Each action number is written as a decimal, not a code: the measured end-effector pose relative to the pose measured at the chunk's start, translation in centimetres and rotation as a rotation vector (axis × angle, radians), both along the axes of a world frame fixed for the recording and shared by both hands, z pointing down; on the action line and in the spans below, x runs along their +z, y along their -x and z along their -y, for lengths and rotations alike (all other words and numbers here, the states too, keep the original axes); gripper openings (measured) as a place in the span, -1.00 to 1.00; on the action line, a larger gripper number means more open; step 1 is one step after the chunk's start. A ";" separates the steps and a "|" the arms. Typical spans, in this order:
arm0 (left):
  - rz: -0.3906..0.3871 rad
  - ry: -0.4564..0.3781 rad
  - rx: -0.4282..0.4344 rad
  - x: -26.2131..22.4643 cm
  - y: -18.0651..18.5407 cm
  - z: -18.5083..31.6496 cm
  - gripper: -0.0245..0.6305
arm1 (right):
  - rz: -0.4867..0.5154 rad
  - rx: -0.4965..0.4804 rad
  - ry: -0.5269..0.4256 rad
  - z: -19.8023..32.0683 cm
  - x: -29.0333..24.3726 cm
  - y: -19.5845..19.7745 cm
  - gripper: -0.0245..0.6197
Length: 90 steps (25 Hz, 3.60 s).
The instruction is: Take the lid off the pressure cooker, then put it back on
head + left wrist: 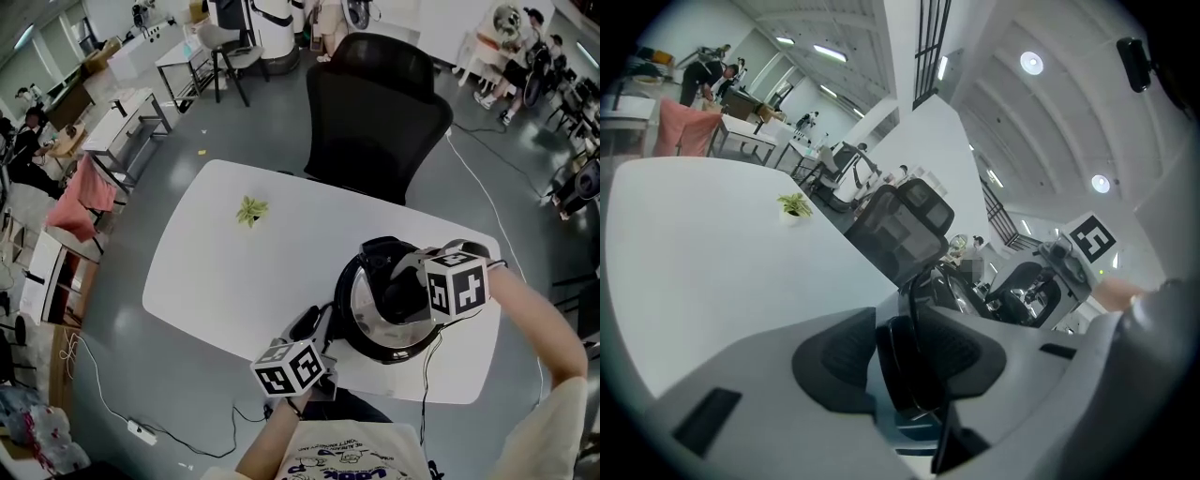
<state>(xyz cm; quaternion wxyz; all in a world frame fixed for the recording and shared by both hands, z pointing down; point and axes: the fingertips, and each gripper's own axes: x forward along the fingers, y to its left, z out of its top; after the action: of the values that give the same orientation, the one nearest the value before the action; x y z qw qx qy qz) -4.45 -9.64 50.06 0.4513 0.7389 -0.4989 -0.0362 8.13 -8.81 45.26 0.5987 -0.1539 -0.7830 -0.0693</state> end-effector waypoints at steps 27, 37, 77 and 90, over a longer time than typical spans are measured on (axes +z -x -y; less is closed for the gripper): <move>0.335 -0.458 -0.043 -14.5 5.1 5.6 -0.48 | 0.968 0.854 -0.525 7.0 -14.9 -0.6 -0.51; 0.435 -0.628 -0.032 -19.9 4.3 5.9 -0.77 | 1.182 1.151 -0.703 6.2 -18.3 -3.3 -0.84; 0.529 -0.704 -0.085 -21.8 1.7 3.4 -0.88 | 1.251 1.463 -0.820 2.5 -17.2 -7.5 -0.90; 0.531 -0.696 -0.082 -21.9 2.0 3.1 -0.88 | 1.245 1.473 -0.819 2.2 -17.3 -7.4 -0.90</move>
<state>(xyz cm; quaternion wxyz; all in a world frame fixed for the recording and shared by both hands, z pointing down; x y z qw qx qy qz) -6.42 -12.74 28.20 0.0297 0.8103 -0.5845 -0.0290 15.53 -11.03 27.91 -0.0097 0.6383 -0.7696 -0.0144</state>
